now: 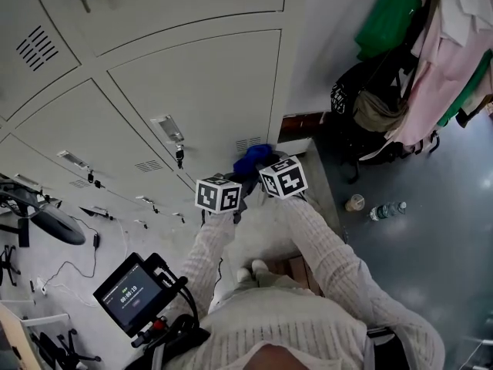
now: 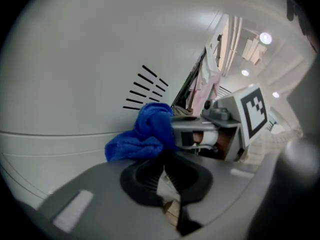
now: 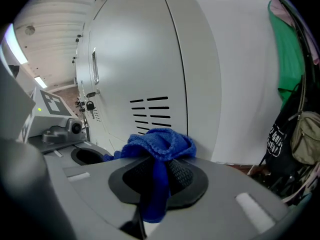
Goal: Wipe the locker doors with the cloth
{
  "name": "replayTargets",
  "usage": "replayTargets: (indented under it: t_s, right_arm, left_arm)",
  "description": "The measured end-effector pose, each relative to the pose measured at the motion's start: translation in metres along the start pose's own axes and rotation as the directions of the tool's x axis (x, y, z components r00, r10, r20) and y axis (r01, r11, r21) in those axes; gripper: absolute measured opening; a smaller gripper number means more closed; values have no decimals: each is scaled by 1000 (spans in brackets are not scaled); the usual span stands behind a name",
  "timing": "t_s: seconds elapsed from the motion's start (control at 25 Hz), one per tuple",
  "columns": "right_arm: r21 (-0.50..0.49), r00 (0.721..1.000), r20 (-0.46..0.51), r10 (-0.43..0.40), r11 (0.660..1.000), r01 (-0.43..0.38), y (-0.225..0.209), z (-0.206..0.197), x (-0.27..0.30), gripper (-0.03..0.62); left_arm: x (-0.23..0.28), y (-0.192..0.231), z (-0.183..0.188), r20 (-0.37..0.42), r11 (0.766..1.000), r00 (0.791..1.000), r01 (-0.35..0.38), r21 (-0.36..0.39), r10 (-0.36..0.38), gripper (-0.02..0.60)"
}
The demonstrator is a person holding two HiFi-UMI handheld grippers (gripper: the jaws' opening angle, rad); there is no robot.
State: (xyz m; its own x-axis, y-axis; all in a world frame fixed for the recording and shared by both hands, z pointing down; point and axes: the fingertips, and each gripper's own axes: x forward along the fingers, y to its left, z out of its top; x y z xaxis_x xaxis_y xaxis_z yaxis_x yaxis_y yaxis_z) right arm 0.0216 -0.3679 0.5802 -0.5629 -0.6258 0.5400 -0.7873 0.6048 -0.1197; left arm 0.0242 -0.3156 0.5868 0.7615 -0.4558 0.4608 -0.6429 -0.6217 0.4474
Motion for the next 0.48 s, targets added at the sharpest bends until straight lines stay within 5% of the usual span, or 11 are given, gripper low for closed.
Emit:
replayTargets:
  t_s: [0.24,0.48]
  right_arm:
    - [-53,1000,6,8,999,-8,7,7,-16,54]
    - [-154,988,120,98,985,-79,53,37,-48,57]
  left_arm:
    - [-27,-30,9,110,997,991,78,-14,-76,6]
    - [-82,-67,24,223,988,972,43,145,-75,6]
